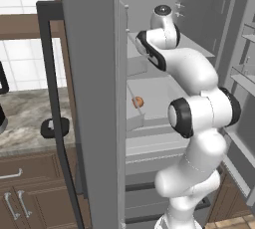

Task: Grab the onion and garlic from the fridge, place them in the blender, close the lid, and turn on the blender to create a marinade.

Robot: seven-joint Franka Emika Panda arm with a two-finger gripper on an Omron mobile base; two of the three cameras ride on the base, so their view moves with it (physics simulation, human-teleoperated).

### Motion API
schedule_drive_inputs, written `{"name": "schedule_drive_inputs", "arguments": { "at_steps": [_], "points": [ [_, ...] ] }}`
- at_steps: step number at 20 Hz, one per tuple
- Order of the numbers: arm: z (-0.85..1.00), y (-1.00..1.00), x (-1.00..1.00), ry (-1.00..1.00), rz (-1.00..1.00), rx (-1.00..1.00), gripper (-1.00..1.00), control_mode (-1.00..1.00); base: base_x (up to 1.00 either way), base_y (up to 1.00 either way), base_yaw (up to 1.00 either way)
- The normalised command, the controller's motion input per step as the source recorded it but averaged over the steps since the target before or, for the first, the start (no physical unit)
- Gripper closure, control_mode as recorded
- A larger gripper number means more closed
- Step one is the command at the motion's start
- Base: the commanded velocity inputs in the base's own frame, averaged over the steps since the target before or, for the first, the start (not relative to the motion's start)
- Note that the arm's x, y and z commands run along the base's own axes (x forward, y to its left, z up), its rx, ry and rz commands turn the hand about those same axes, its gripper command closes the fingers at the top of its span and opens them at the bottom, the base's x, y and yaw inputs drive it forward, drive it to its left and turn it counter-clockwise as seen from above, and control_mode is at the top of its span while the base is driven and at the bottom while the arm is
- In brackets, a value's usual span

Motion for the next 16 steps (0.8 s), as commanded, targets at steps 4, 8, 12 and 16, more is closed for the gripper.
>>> {"name": "schedule_drive_inputs", "arguments": {
  "at_steps": [4,8,12,16],
  "points": [
    [-0.28,-0.07,0.08,0.00,0.00,0.00,1.00,-1.00,0.00,0.00,0.00],
    [-0.12,0.00,0.00,-0.10,0.00,0.00,1.00,-1.00,0.00,0.00,0.00],
    [-0.06,0.00,-0.46,-0.14,0.01,0.00,1.00,-1.00,0.00,0.00,0.00],
    [0.00,0.01,-1.00,-0.53,0.13,0.00,1.00,-1.00,0.00,0.00,0.00]
  ]
}}
